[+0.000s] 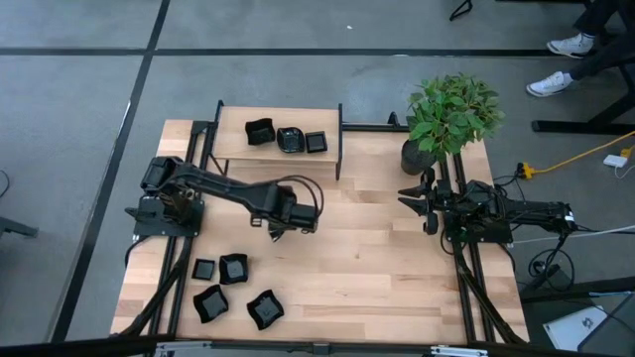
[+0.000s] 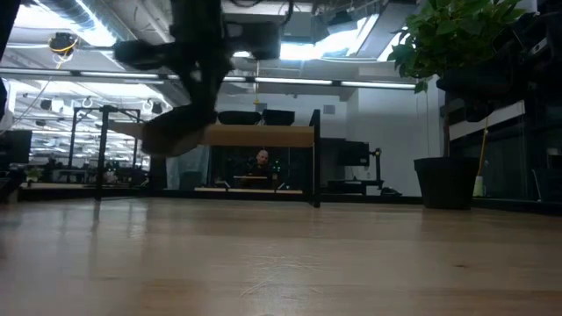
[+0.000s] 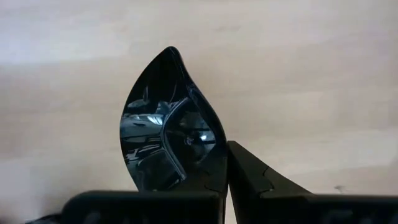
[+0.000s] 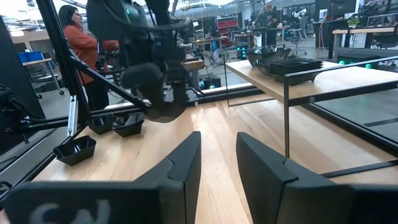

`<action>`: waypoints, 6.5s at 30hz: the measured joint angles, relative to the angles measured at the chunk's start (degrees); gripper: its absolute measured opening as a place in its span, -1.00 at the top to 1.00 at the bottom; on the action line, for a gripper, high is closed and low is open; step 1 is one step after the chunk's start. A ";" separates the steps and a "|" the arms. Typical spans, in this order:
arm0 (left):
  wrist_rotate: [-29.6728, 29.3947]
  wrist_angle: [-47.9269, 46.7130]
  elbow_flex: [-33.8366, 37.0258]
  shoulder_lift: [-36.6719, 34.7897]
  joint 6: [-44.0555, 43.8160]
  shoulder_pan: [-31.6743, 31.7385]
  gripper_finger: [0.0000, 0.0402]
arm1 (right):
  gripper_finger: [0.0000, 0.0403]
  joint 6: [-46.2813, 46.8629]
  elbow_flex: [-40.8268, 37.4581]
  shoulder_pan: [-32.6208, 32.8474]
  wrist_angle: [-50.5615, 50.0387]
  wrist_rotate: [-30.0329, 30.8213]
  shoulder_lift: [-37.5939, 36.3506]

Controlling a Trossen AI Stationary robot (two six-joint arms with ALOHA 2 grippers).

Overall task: Pick & Place Mini shaped plates
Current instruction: Stack the leaf shaped plate on top of the leaf shaped plates on the shelf, then stack the distorted square plate on top of the distorted square plates on the shelf

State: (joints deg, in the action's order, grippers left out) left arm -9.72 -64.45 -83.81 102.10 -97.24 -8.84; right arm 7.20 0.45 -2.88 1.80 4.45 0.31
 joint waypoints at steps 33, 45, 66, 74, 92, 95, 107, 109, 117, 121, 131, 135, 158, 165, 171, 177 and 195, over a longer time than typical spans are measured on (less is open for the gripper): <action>-34.07 -0.10 -23.95 -0.02 37.53 -0.04 0.99 | 0.49 0.00 0.00 -0.02 0.00 0.00 0.00; -44.69 -0.23 -29.99 -0.02 64.42 2.35 0.99 | 0.49 0.00 0.00 -0.01 0.00 0.00 0.00; -29.66 -3.69 -30.11 -0.04 97.48 13.93 0.99 | 0.49 0.00 -0.02 -0.01 0.00 0.00 -0.02; -25.94 -6.77 -29.99 -0.04 101.46 18.78 0.99 | 0.49 0.00 0.00 0.00 0.00 0.00 -0.02; -22.32 -11.12 -29.97 -0.04 102.44 25.29 0.99 | 0.49 0.00 0.00 -0.02 0.00 0.00 0.00; -18.33 -11.17 -29.95 -0.04 102.48 25.90 0.98 | 0.49 0.00 0.00 -0.01 0.00 0.00 0.00; -17.98 -9.02 -23.66 0.06 98.36 24.82 0.98 | 0.49 0.00 0.00 -0.02 0.00 0.00 0.00; -20.35 -7.32 -23.54 0.09 95.77 23.87 0.99 | 0.49 0.00 -0.01 -0.02 0.00 0.00 -0.01; -28.87 2.52 -23.68 -0.37 82.30 21.94 0.99 | 0.49 0.00 0.00 -0.01 0.00 0.00 -0.01; -31.99 5.88 -23.68 -0.36 66.00 22.27 0.99 | 0.49 0.00 -0.02 -0.01 0.00 0.00 0.00; -35.01 6.86 -23.68 -0.36 18.63 24.96 0.97 | 0.49 0.00 -0.01 0.00 0.00 0.00 0.00; -33.58 6.88 -23.68 -0.36 5.82 25.64 0.97 | 0.49 0.00 0.00 0.00 0.00 0.00 0.00; -27.79 -0.80 -23.68 -0.35 -23.71 25.83 0.97 | 0.49 0.00 -0.02 -0.01 0.00 0.00 -0.01; -25.21 -6.04 -23.68 -0.35 -29.30 25.83 0.97 | 0.49 0.00 0.00 0.00 0.00 0.00 0.00; -24.43 -6.69 -23.68 -0.35 -31.72 26.84 0.97 | 0.49 0.00 0.00 0.00 0.00 0.00 -0.01; -18.18 -6.75 -23.68 -0.31 -30.45 29.49 0.93 | 0.49 0.00 0.00 -0.02 0.00 0.00 -0.01; -15.60 -6.53 -23.68 -0.28 -27.99 30.32 0.23 | 0.49 0.00 0.00 0.00 0.00 0.00 0.00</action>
State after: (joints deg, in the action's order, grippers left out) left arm -25.32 -70.98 -107.48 101.82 -125.23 21.48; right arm 7.20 0.45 -2.88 1.80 4.45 0.32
